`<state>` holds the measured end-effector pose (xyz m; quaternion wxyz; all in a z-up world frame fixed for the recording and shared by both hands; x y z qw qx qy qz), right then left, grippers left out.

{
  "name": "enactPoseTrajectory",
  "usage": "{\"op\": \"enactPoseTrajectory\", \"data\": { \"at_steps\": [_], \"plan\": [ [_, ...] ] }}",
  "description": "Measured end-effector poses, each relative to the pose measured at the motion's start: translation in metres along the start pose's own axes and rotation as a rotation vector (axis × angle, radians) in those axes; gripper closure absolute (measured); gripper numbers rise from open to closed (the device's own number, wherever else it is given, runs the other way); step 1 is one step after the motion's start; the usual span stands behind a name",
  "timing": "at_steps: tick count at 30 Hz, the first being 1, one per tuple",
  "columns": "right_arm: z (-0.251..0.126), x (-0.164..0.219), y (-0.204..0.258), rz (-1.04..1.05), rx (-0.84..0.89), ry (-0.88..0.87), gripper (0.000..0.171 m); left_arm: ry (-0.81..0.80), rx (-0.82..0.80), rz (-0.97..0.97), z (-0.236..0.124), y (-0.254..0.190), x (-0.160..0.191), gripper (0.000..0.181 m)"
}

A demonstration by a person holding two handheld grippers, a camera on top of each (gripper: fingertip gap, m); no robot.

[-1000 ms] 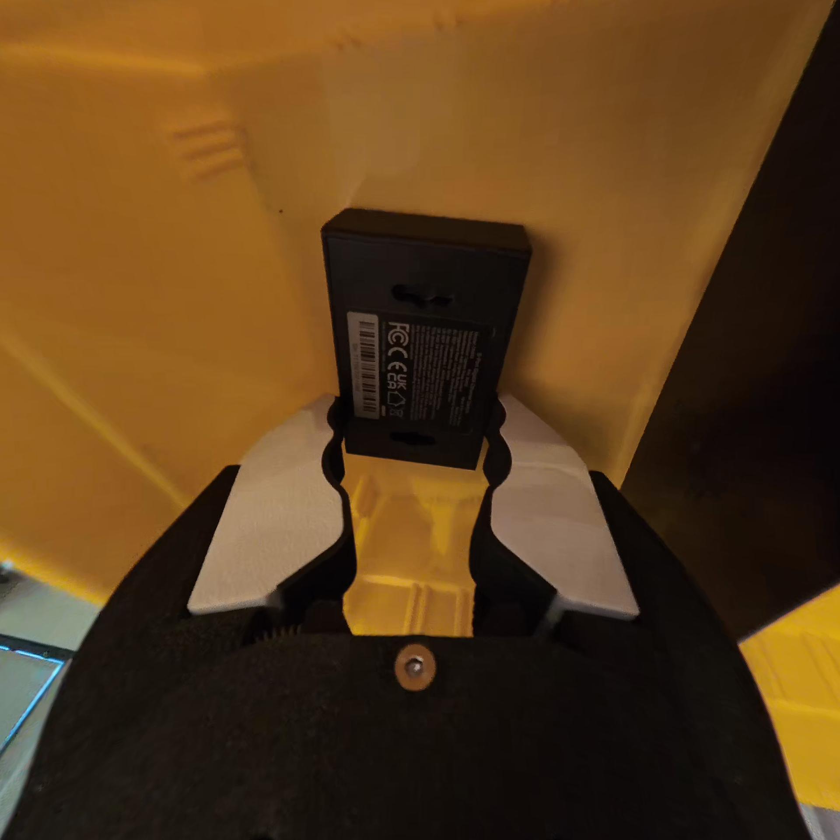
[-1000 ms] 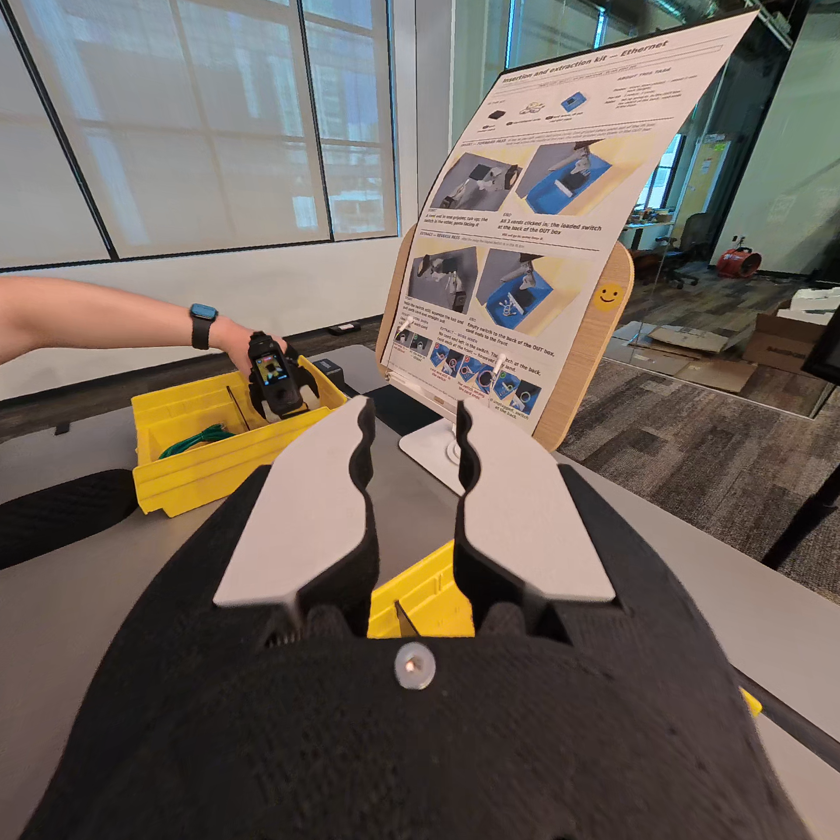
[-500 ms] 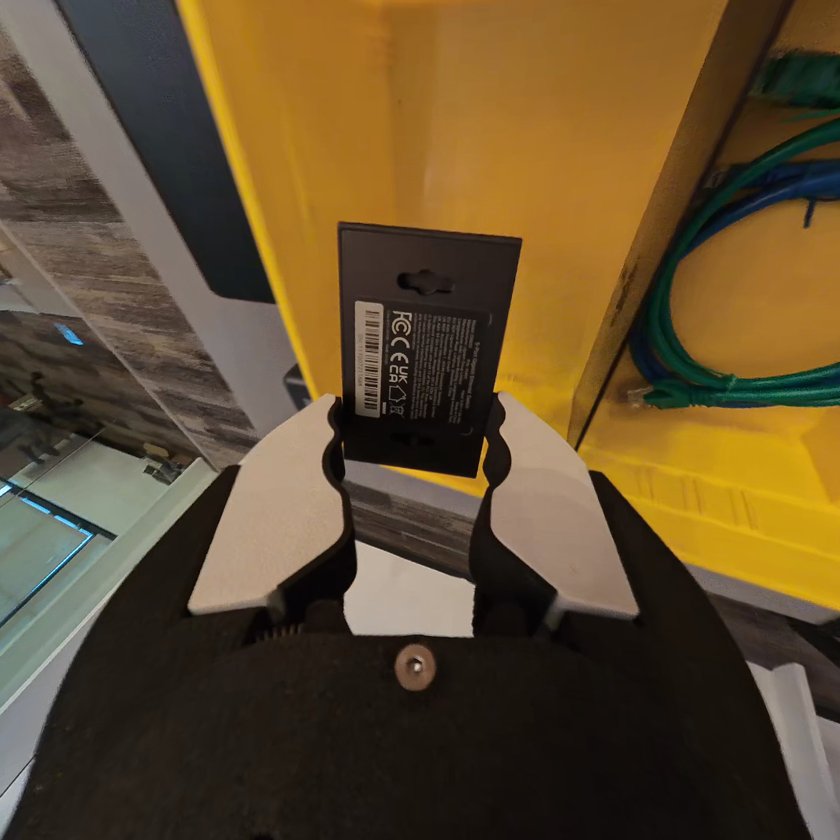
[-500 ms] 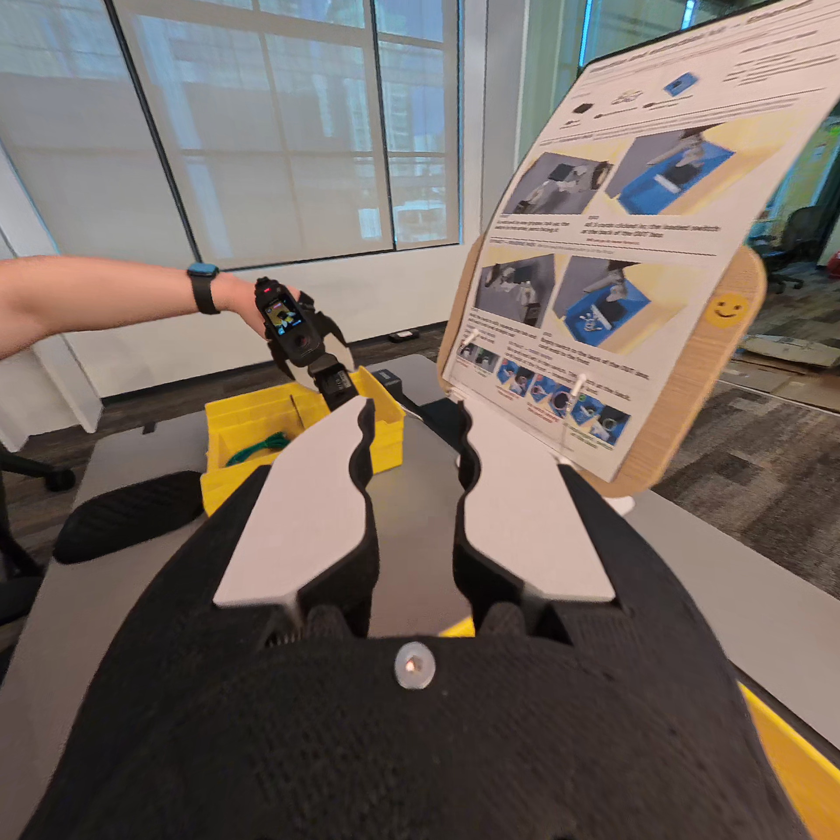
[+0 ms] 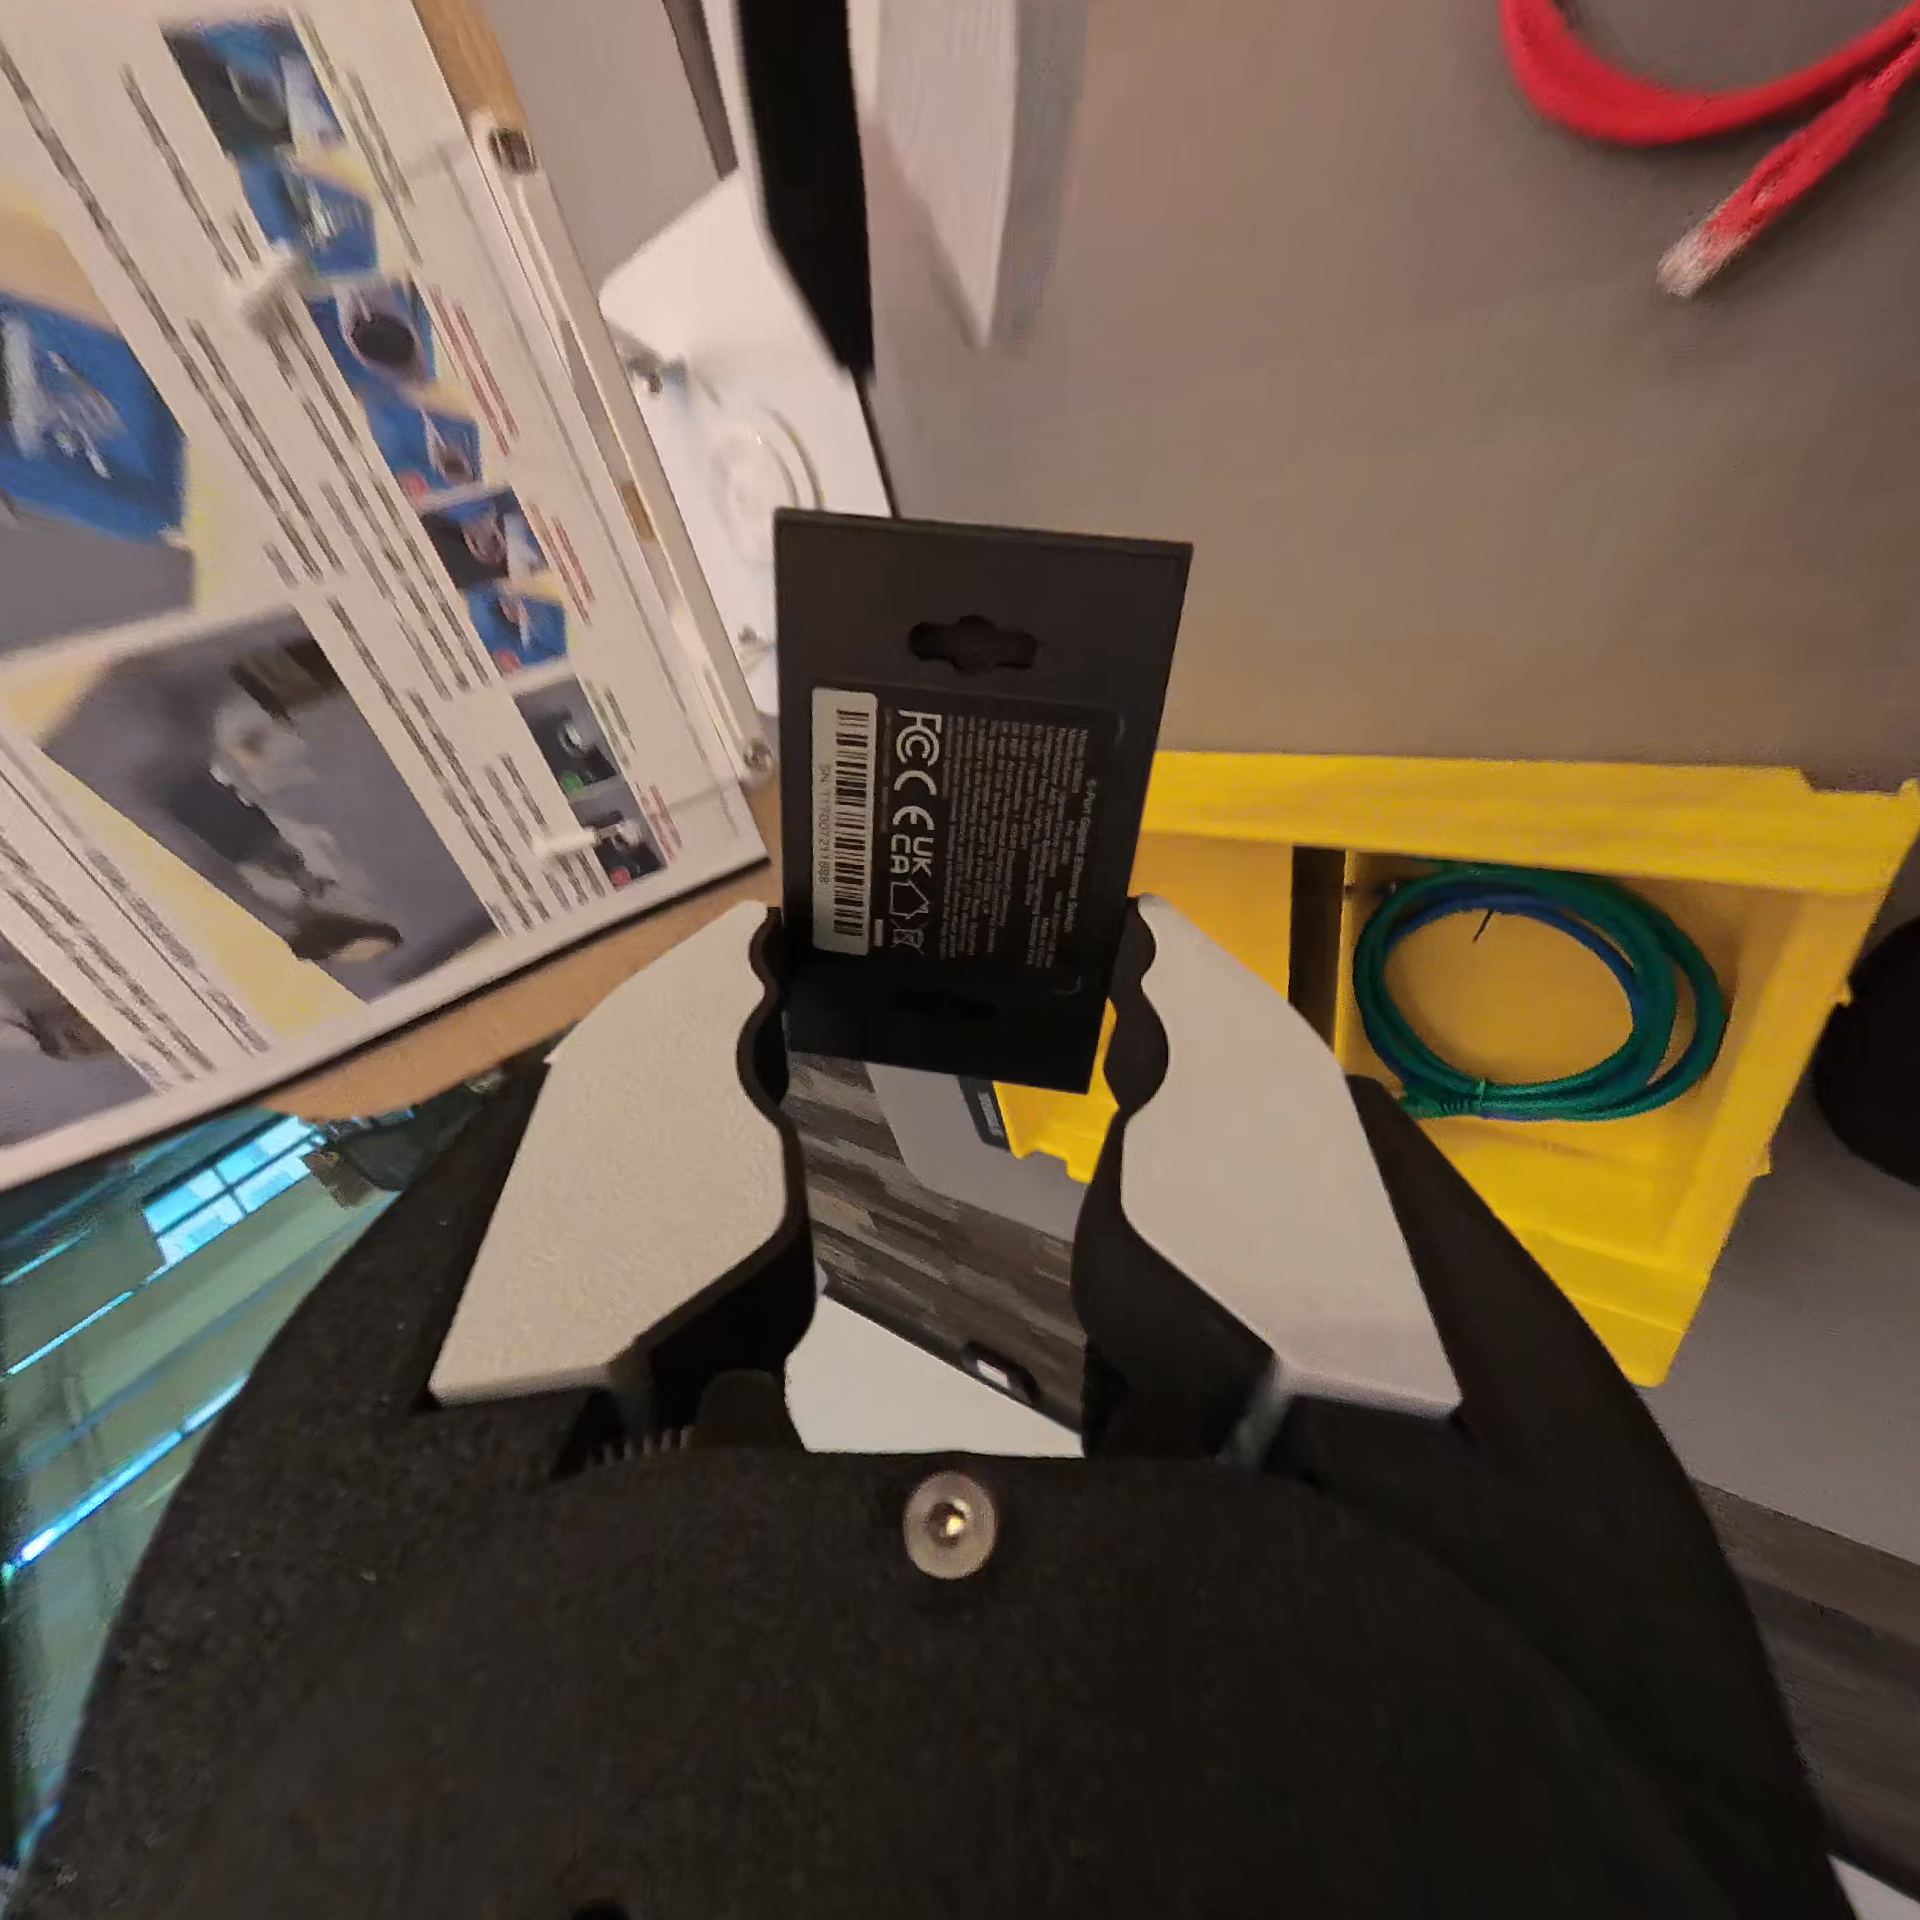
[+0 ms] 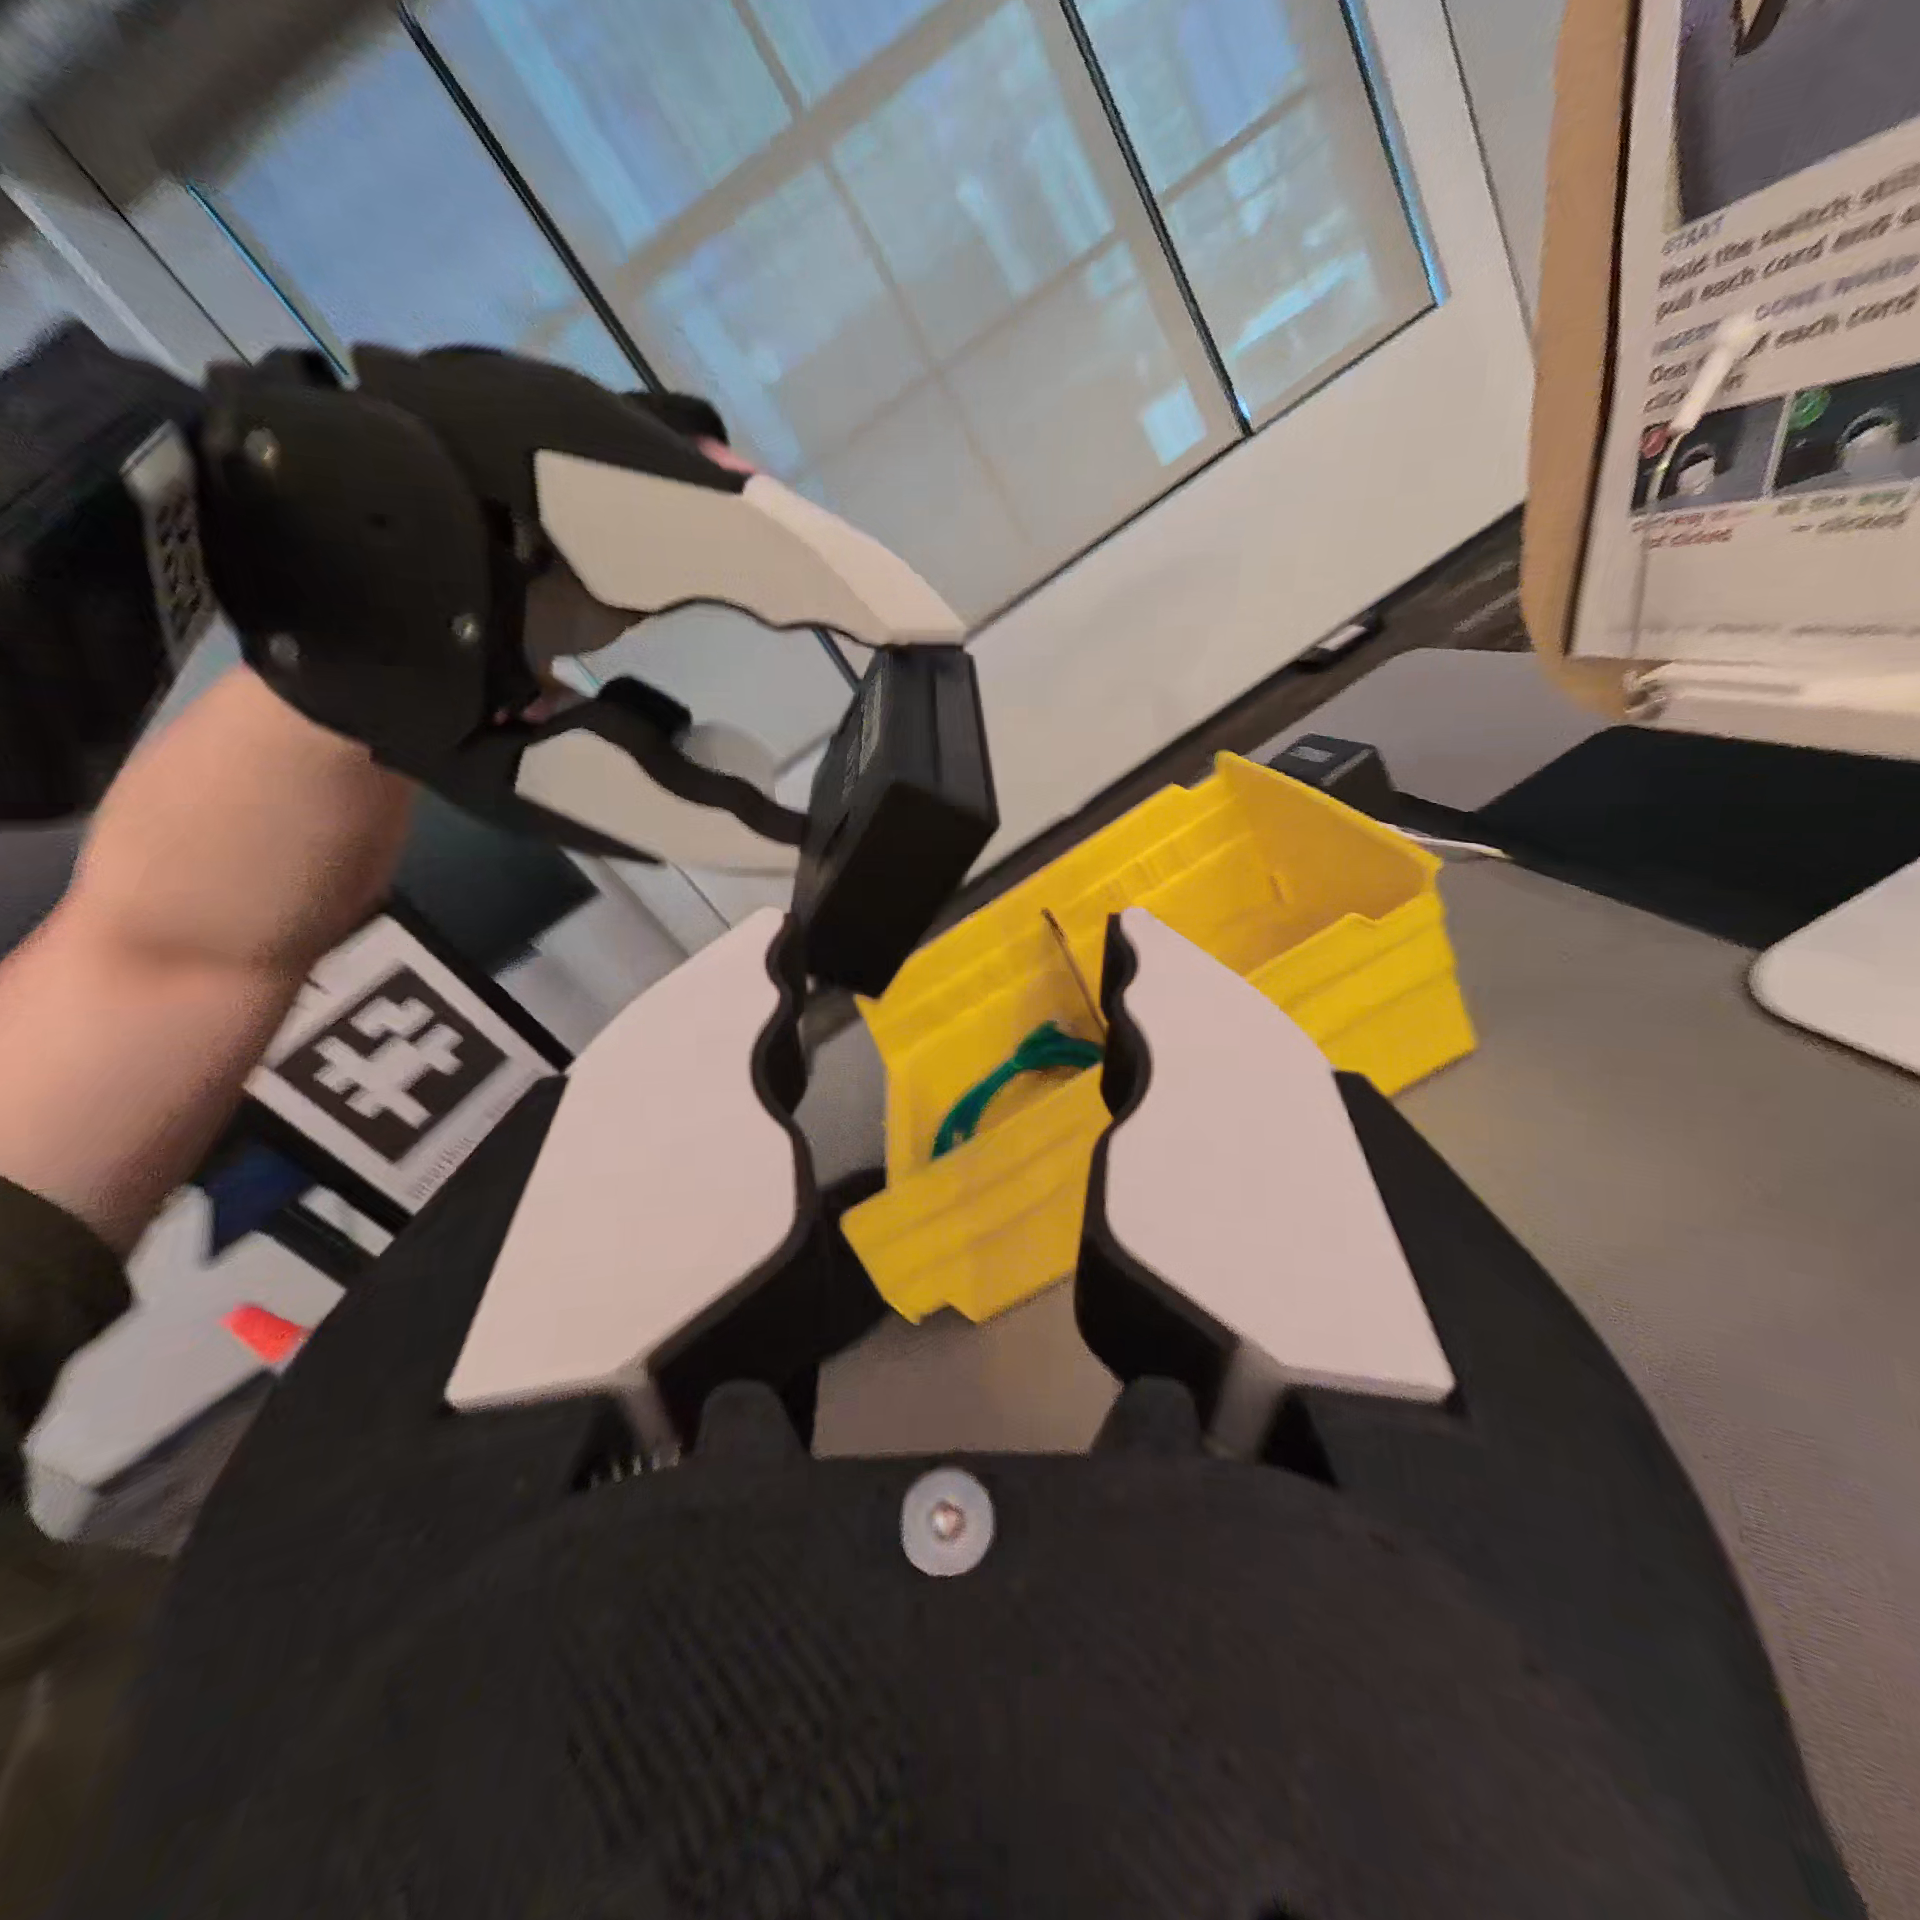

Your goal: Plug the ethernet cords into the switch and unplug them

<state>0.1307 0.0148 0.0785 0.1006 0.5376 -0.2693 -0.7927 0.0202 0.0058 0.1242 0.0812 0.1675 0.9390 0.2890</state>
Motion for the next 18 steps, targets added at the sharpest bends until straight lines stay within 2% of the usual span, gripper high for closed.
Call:
{"op": "enactPoseTrajectory", "data": {
  "at_steps": [4,6,8,11,16,18],
  "plan": [
    [0.002,0.002,0.003,0.180,-0.054,-0.071,0.114,0.016,-0.003,0.047,0.007,0.000,-0.031,0.121],
    [0.004,0.008,0.004,0.265,-0.075,-0.042,0.115,0.042,-0.021,0.077,0.011,0.001,-0.038,0.121],
    [0.006,0.016,0.009,0.354,-0.154,0.015,0.132,0.062,-0.020,0.088,0.013,0.002,-0.042,0.121],
    [0.007,0.016,0.010,0.457,-0.219,0.000,0.143,0.072,-0.026,0.088,0.012,0.005,-0.047,0.121],
    [-0.002,0.006,0.006,0.555,-0.312,-0.011,0.144,0.022,-0.157,0.076,0.004,0.013,-0.053,0.119],
    [-0.007,-0.001,0.006,0.625,-0.358,-0.014,0.144,0.022,-0.230,0.057,-0.001,0.015,-0.045,0.107]
  ]
}}
Point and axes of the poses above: each gripper's, where its closed fingertips meet, z out along the fingers, x out of its underside, y = z × x across the jaws, the point moved 4 cm from there along -z, back along the fingers, and after that the axes turned 13 degrees about -y, right-handed, at the moved point
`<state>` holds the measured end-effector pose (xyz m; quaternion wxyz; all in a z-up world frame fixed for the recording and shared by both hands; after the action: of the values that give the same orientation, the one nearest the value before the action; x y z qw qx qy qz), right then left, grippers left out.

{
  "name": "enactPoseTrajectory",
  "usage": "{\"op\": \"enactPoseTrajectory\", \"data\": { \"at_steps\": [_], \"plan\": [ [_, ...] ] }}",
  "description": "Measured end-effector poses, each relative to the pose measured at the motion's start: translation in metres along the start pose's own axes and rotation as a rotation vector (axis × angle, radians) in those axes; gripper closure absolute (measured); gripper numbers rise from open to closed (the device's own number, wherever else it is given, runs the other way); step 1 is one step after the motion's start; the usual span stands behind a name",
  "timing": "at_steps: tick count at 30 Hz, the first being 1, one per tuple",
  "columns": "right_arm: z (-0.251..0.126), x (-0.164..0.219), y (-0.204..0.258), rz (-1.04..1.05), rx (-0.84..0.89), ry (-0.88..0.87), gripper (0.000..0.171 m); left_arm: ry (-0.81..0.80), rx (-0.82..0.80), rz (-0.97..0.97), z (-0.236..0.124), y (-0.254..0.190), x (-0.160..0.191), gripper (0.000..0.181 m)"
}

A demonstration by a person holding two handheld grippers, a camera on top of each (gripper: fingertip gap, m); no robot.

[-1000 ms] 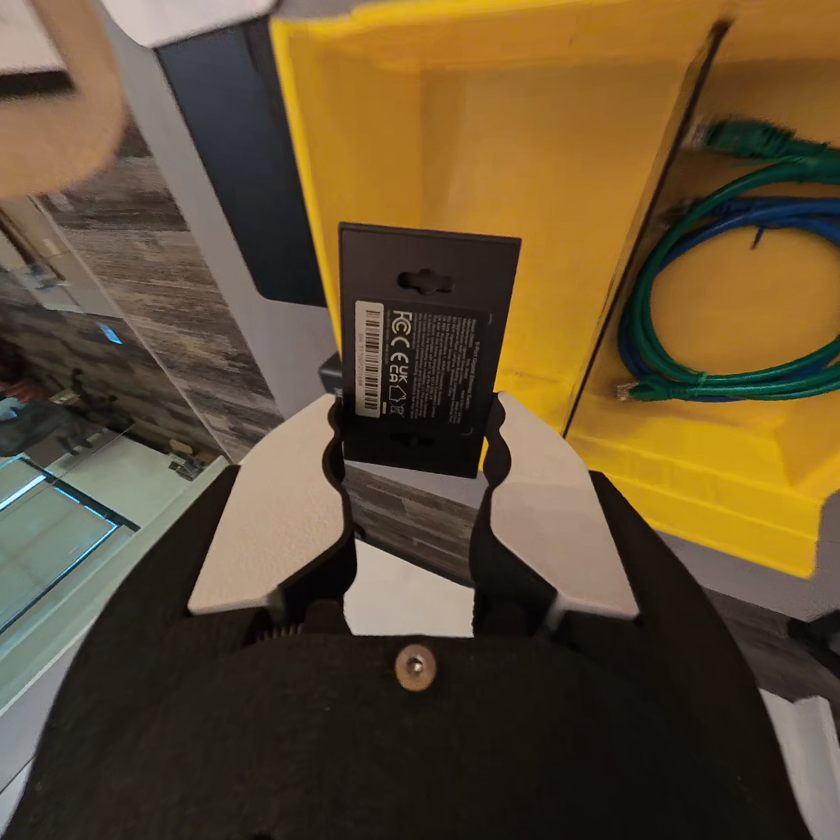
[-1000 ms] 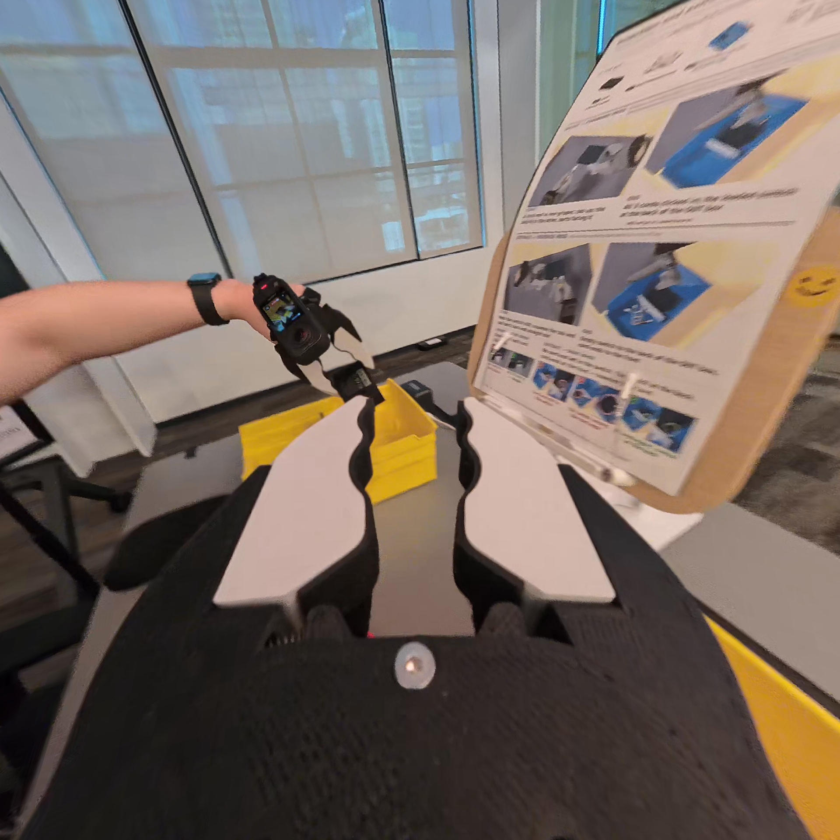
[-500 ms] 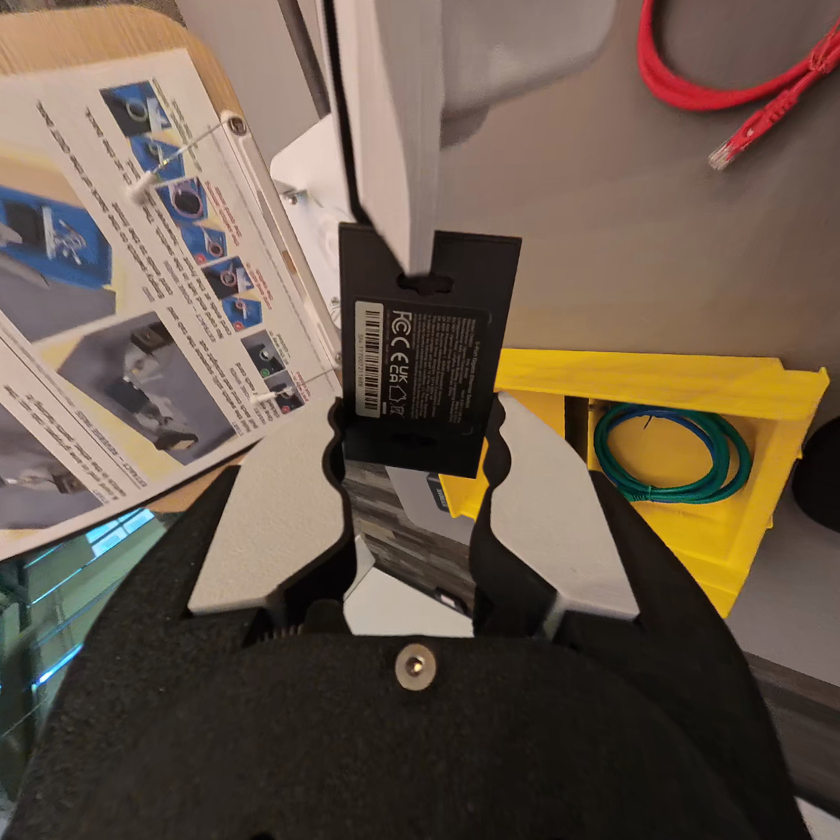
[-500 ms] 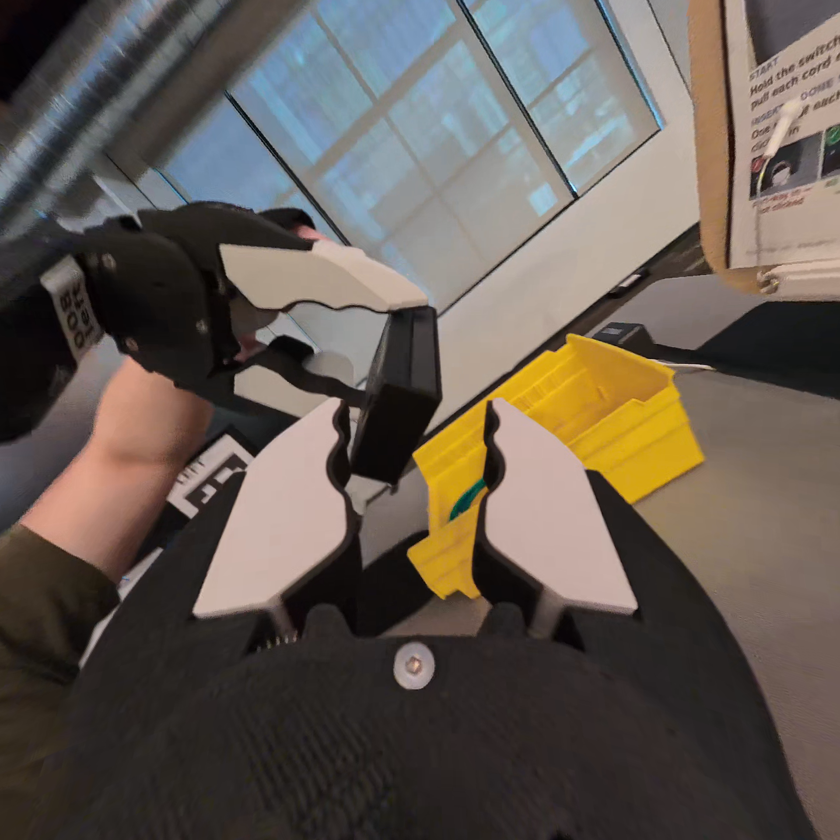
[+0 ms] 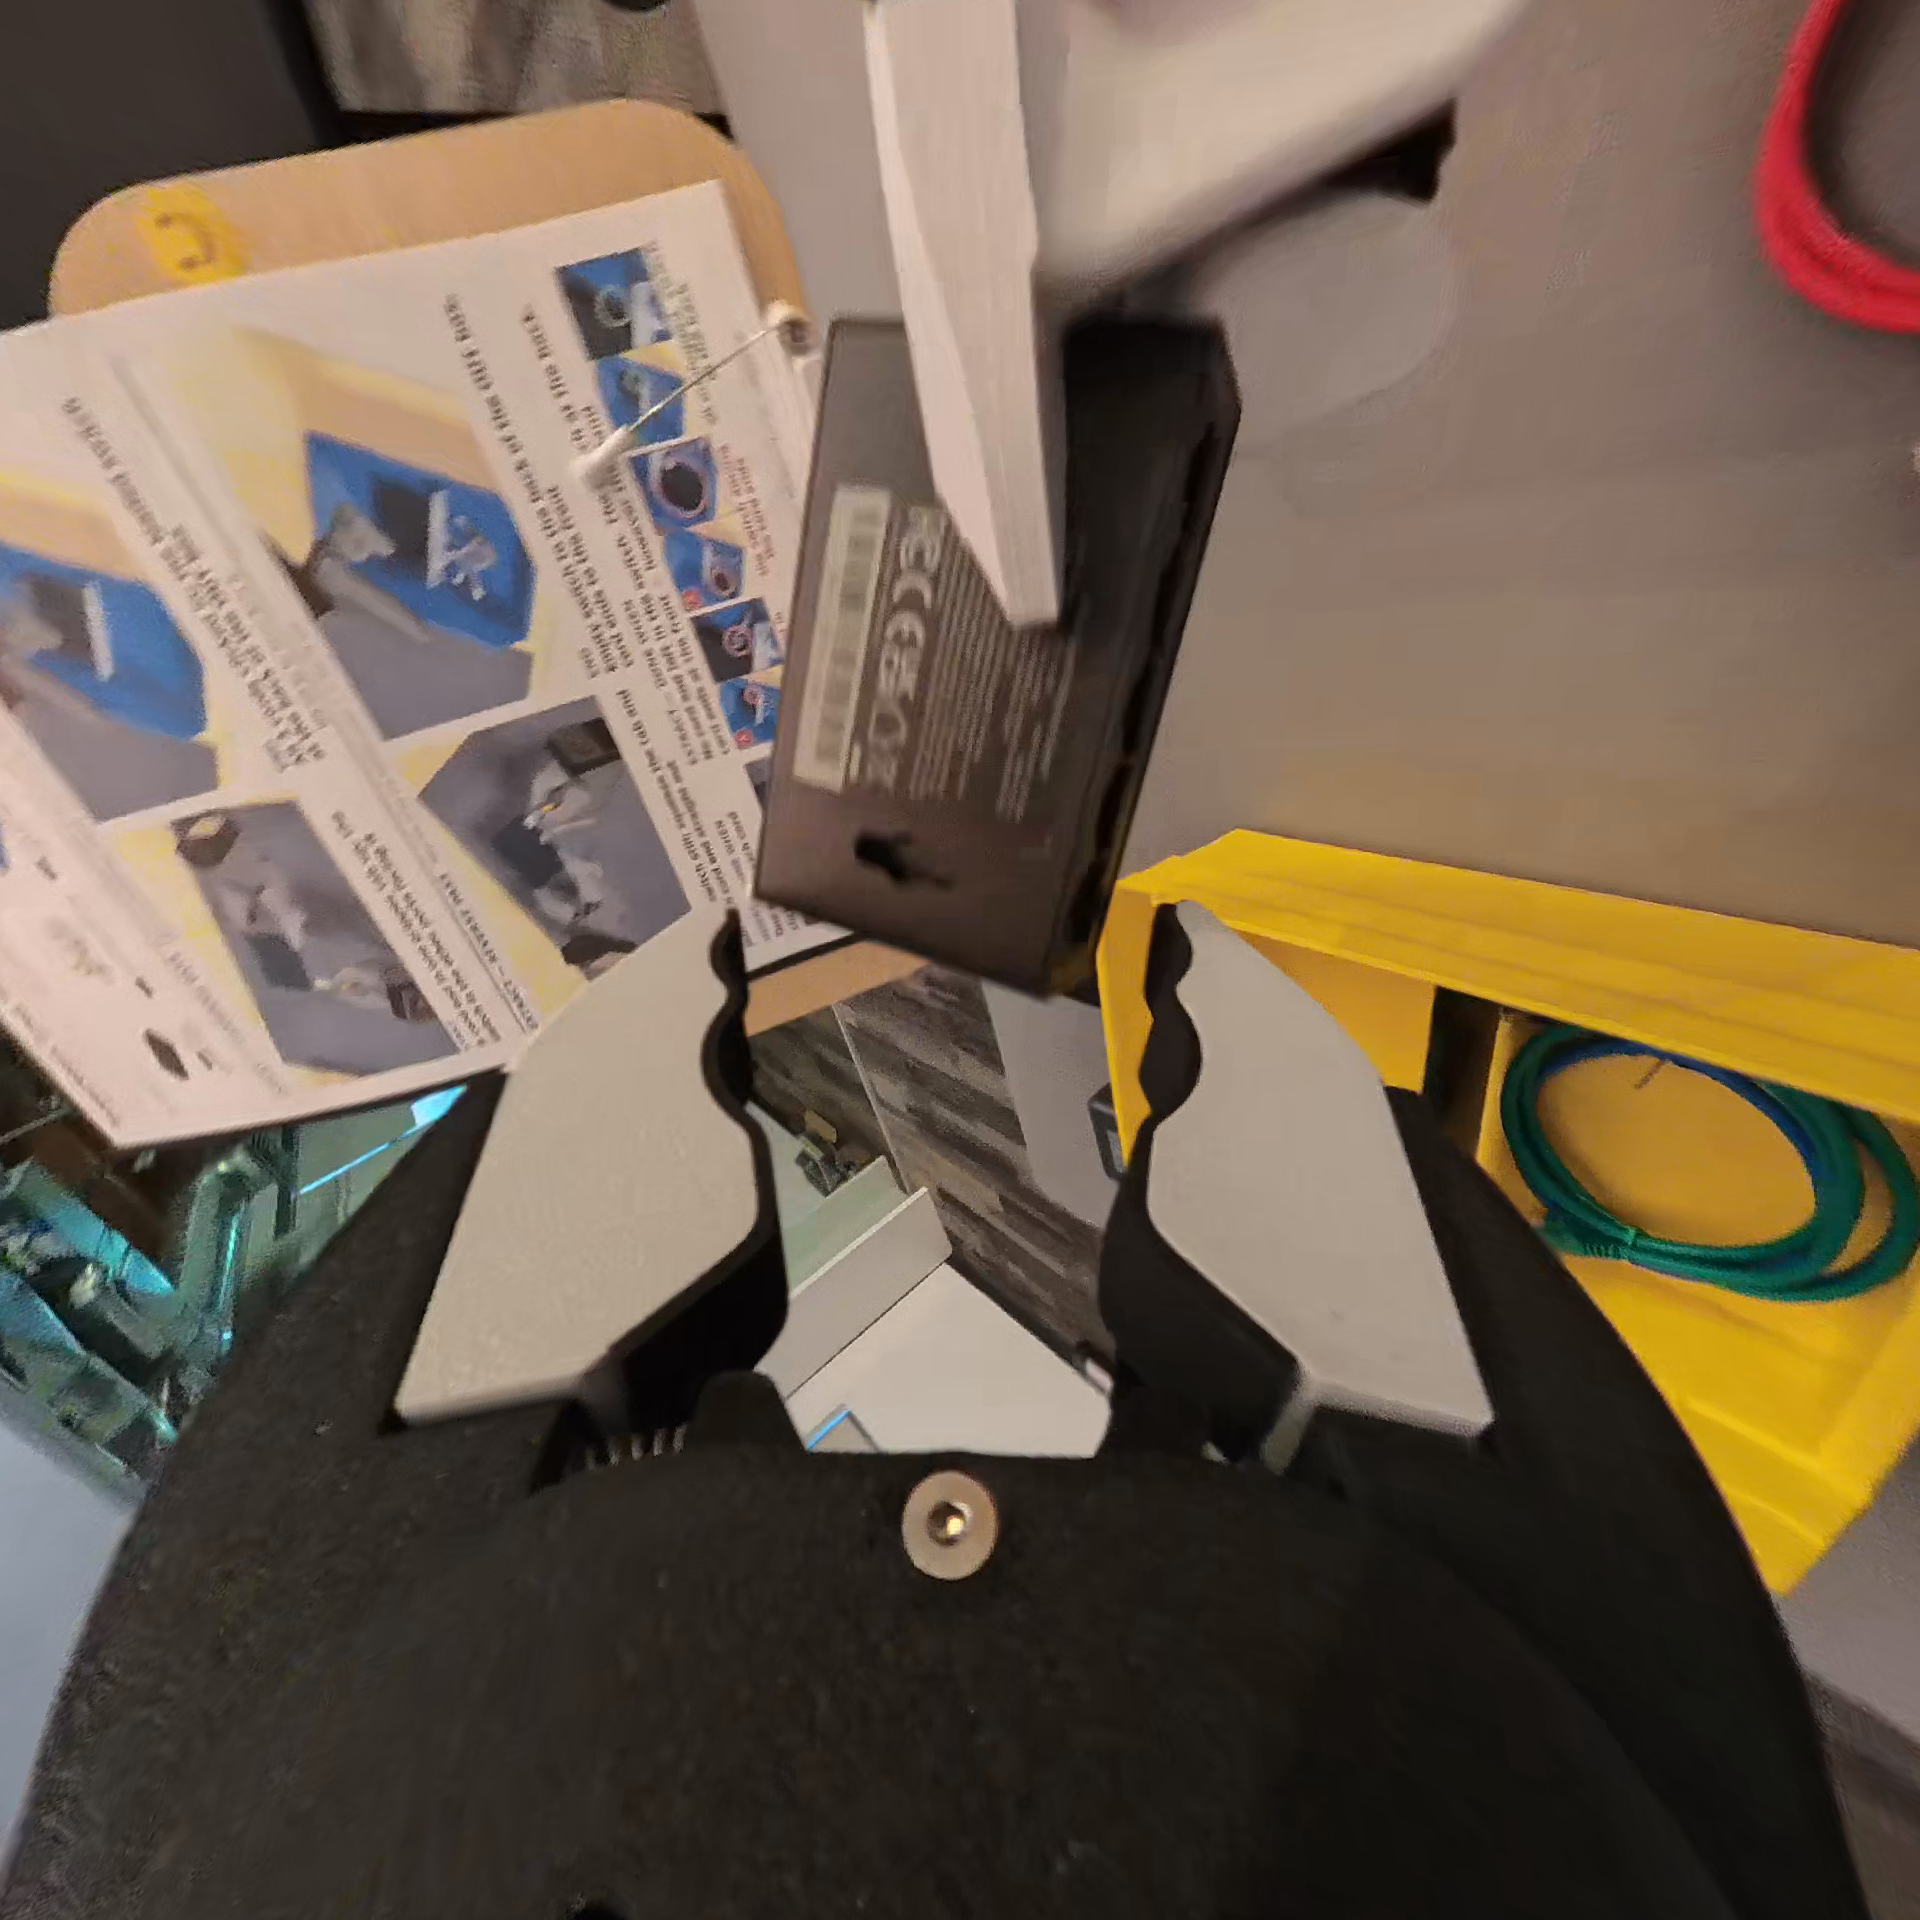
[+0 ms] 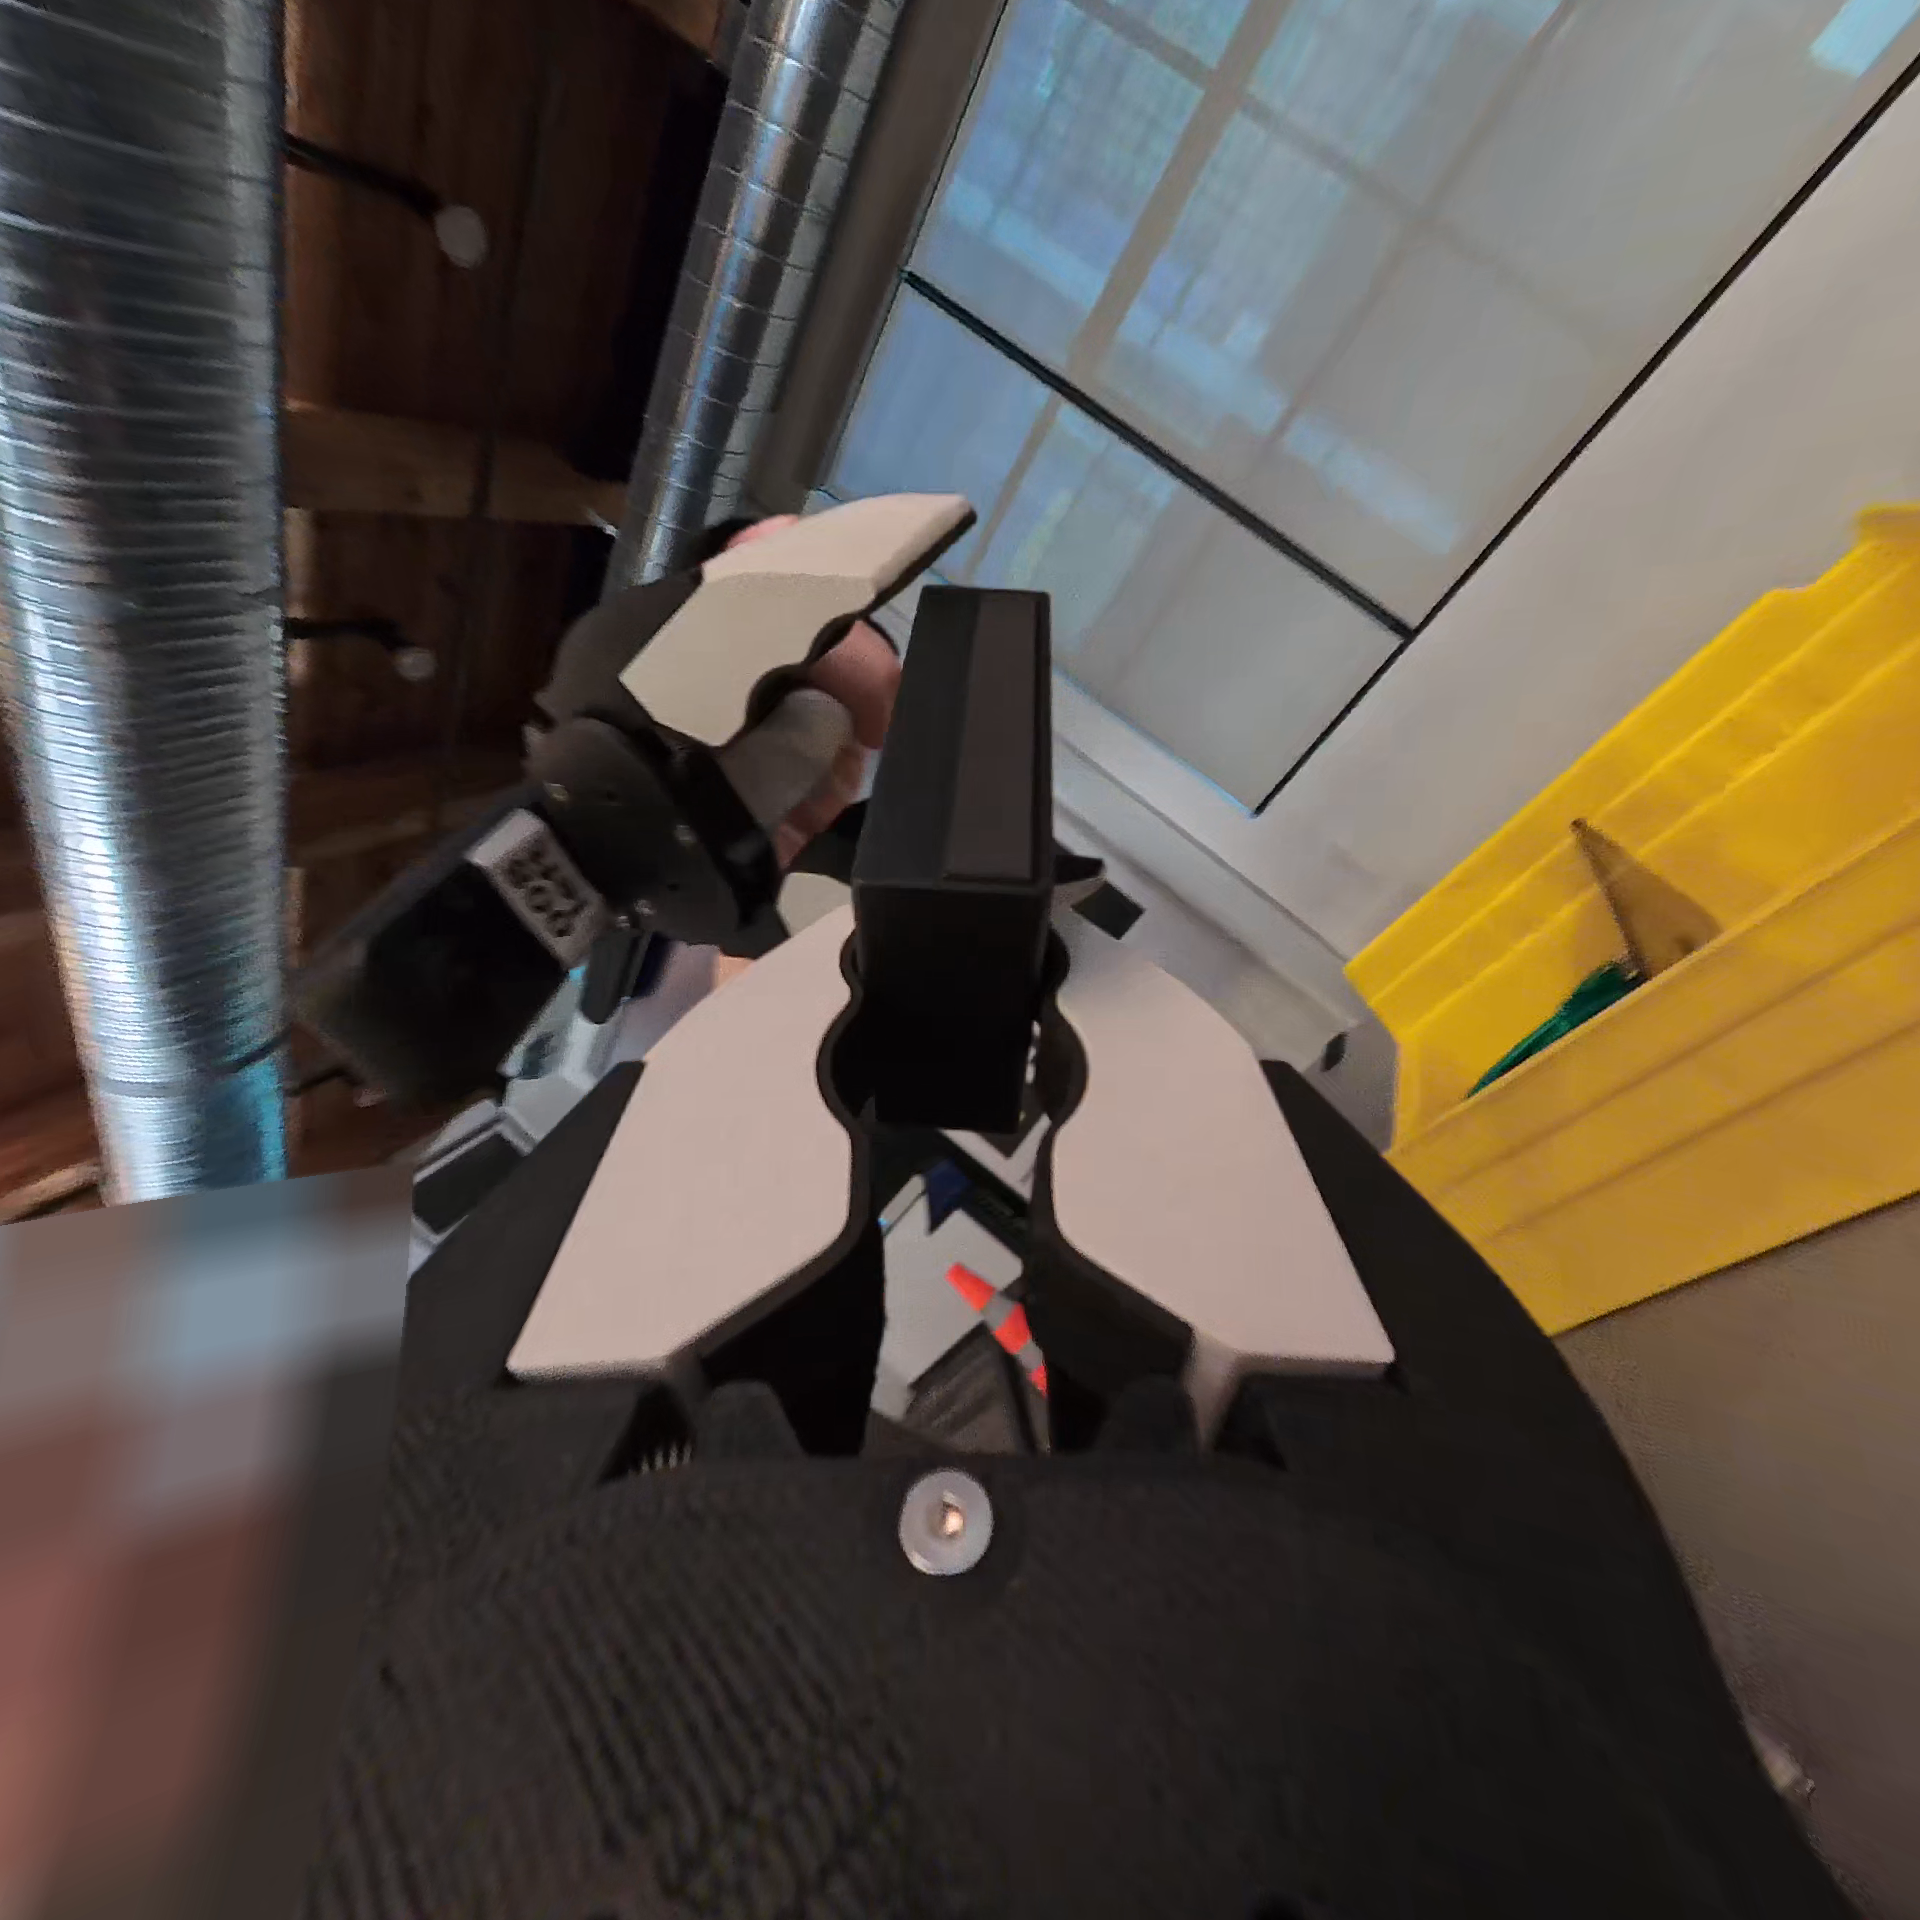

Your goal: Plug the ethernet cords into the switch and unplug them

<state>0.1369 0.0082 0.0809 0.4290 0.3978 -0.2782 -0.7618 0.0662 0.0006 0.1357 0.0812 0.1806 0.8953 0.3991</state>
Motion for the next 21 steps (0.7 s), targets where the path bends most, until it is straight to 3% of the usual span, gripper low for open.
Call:
{"op": "enactPoseTrajectory", "data": {
  "at_steps": [4,7,12,16,21],
  "plan": [
    [-0.006,0.001,0.001,0.110,-0.001,0.070,0.144,-0.166,-0.133,-0.036,-0.006,-0.011,0.009,0.113],
    [-0.005,0.009,-0.002,0.227,-0.020,0.138,0.143,-0.262,-0.195,-0.023,-0.001,-0.027,0.006,0.107],
    [-0.003,0.028,-0.004,0.350,-0.080,0.253,0.144,-0.419,-0.380,0.091,0.002,-0.040,-0.011,0.120],
    [-0.004,0.040,-0.012,0.406,-0.064,0.331,0.144,-0.474,-0.438,0.279,0.016,-0.059,-0.017,0.140],
    [-0.004,0.040,-0.021,0.420,-0.055,0.344,0.138,-0.475,-0.414,0.196,0.020,-0.062,-0.011,0.147]
  ]
}}
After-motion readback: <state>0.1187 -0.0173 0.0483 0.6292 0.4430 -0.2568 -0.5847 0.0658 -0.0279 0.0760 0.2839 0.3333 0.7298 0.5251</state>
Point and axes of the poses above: each gripper's, where its closed fingertips meet, z out along the fingers, x out of its underside, y = z × x across the jaws, the point moved 4 cm from there along -z, back along the fingers, and after that the axes turned 13 degrees about -y, right-handed, at the moved point
